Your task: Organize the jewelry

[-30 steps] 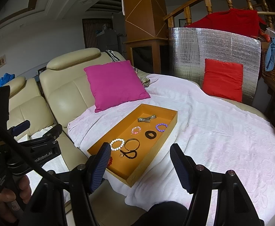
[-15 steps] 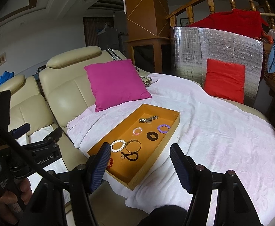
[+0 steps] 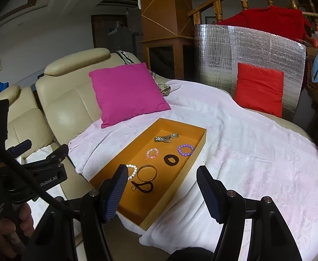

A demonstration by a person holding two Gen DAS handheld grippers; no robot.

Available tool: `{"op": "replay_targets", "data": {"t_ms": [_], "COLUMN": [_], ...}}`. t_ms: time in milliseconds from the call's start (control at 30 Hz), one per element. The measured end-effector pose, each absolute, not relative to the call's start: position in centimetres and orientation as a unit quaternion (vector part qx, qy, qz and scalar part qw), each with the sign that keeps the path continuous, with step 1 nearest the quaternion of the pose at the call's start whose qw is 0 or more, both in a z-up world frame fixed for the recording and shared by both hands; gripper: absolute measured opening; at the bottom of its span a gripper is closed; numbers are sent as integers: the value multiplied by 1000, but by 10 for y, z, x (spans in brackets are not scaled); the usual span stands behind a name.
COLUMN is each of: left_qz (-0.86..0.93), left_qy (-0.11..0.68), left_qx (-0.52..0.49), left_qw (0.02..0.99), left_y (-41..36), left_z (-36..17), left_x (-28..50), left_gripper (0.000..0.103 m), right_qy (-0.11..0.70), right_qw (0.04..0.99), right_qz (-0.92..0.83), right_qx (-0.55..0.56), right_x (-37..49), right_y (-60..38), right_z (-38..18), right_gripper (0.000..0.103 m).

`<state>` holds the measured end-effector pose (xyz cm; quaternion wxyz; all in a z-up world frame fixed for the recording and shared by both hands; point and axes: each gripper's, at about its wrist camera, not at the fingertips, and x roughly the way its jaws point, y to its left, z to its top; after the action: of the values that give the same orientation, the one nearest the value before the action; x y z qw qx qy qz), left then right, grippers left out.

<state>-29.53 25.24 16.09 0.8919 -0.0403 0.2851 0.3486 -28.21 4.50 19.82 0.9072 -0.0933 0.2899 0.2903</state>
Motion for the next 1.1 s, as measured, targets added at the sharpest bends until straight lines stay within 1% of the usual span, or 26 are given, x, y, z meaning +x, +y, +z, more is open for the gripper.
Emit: {"op": "replay_targets", "data": {"t_ms": [533,1100], "left_qz": [313,344], "left_qy": [295,299], "left_qx": [-43,-47], "left_qw": [902,889], "left_y": [263,290], "left_z": [149,151], "left_x": [-254,-258], "left_gripper": [99,99], "right_qy": [293,295], "right_qw": [912,902], "right_qz": [268,296], "right_qx": [-104,-107], "right_x": [-253,-240], "right_y": [56,84], "right_z": [185,176], "right_gripper": [69,69]}}
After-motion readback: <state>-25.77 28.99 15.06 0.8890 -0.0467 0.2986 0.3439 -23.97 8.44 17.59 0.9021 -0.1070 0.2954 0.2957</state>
